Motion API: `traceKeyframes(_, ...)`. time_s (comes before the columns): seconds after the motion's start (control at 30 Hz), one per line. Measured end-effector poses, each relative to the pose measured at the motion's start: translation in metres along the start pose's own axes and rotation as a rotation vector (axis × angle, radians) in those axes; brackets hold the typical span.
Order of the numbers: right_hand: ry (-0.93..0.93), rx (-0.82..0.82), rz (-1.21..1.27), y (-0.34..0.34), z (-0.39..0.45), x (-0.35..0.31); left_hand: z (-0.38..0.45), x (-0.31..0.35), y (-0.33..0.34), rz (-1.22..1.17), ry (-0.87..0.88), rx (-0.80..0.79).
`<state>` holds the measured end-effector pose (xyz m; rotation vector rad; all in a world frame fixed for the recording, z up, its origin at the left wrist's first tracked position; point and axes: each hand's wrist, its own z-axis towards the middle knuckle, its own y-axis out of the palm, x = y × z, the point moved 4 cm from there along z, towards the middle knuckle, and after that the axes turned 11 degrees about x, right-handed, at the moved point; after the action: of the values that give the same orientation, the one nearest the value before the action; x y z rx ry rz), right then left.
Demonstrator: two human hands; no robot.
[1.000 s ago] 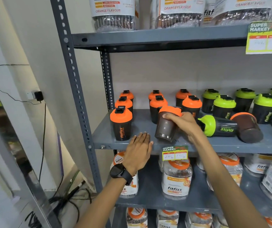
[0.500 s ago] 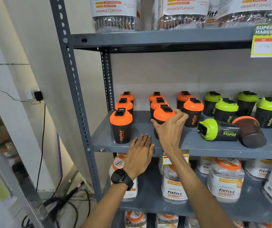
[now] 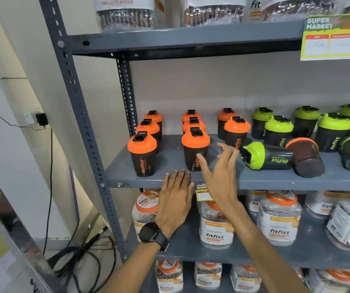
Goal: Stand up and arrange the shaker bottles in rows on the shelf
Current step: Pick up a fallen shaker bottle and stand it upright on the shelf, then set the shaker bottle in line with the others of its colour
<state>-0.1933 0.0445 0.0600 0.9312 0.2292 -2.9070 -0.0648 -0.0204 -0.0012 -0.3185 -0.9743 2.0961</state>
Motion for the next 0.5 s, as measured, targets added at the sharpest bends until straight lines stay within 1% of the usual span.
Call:
traceKeyframes(0.07, -0.058, -0.044, -0.008, -0.026, 0.004, 0.013, -0.001, 0.019, 0.001, -0.013, 0.021, -0.009)
traceKeyframes(0.2, -0.167, -0.168, -0.104, -0.074, 0.032, 0.036, 0.007, 0.067, 0.008, -0.059, 0.06, 0.001)
traceKeyframes(0.27, -0.265, -0.262, -0.216, -0.091, 0.052, 0.046, 0.015, 0.092, 0.016, -0.075, 0.08, -0.004)
traceKeyframes(0.37, -0.403, -0.41, -0.449, -0.101, 0.083, 0.061, 0.031, 0.12, 0.026, -0.071, 0.081, -0.042)
traceKeyframes(0.43, -0.465, -0.52, -0.596, -0.099, 0.096, 0.072, 0.04, 0.132, 0.03, -0.047, 0.056, -0.057)
traceKeyframes(0.5, -0.504, -0.602, -0.686, -0.093, 0.102, 0.08, 0.049, 0.14, 0.034, -0.02, 0.025, -0.081)
